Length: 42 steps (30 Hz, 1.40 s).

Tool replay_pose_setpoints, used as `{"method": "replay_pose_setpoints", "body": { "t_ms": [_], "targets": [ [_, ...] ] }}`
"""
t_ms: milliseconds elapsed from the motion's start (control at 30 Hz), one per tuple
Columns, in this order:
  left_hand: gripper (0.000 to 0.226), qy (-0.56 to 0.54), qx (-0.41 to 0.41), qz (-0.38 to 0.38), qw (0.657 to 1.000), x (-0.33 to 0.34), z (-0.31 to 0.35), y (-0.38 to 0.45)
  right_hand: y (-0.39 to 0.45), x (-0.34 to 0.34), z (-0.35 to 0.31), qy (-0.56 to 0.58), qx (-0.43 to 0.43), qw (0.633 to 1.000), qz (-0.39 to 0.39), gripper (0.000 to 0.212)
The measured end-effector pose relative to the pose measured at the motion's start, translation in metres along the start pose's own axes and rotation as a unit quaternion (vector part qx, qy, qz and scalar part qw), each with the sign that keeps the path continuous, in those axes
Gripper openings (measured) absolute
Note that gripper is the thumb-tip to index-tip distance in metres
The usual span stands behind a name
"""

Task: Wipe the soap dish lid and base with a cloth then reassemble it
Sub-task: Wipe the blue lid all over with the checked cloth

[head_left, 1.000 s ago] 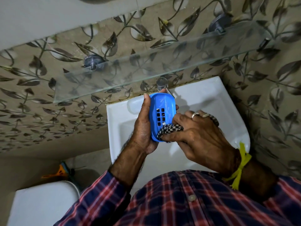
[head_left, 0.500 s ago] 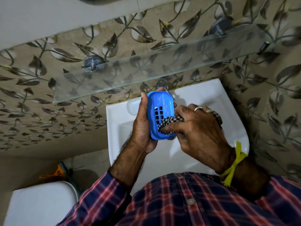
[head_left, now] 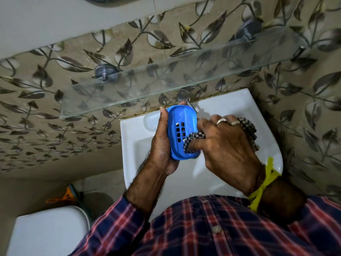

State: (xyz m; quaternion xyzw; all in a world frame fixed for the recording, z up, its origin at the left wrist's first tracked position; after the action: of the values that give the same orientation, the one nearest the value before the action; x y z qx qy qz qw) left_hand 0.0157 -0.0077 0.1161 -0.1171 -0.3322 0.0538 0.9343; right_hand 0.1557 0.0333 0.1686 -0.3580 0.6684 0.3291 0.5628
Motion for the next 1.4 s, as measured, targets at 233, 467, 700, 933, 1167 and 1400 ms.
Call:
{"method": "replay_pose_setpoints", "body": {
  "t_ms": [233,467,700,933,1167,1400],
  "targets": [
    [0.071,-0.005,0.0,-0.012,1.0,-0.004,0.004,-0.005,-0.001,0.005,-0.005,0.061,0.019,0.998,0.029,0.03],
    [0.069,-0.025,0.018,-0.001,1.0,0.001,0.002,-0.005,-0.002,0.008,-0.01,0.071,0.037,0.996,0.045,0.034],
    [0.072,-0.03,0.028,0.0,0.999,0.004,0.004,-0.007,0.002,0.004,-0.009,0.09,0.072,0.992,0.058,0.034],
    [0.068,-0.02,0.019,0.005,1.0,0.014,-0.006,-0.008,0.009,-0.001,-0.012,0.129,0.118,0.983,0.046,0.042],
    [0.069,-0.01,0.037,0.019,0.999,0.013,-0.004,-0.006,0.015,-0.005,-0.013,0.132,0.15,0.979,0.038,0.041],
    [0.067,0.005,0.049,0.033,0.998,0.014,-0.004,-0.007,0.017,-0.005,-0.016,0.125,0.18,0.975,0.031,0.039]
  ]
}}
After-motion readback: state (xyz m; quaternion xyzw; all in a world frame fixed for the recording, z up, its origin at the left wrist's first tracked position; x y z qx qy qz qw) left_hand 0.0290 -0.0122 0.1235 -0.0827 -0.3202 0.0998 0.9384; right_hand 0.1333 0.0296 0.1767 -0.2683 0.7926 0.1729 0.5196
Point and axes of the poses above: each hand's wrist, its own y-axis towards the middle knuckle, its own x-axis out of the palm, z = x × y, the point moved 2 cm from there along y, towards the middle knuckle, and after that the axes turned 14 degrees about -z, right-handed, at the moved point
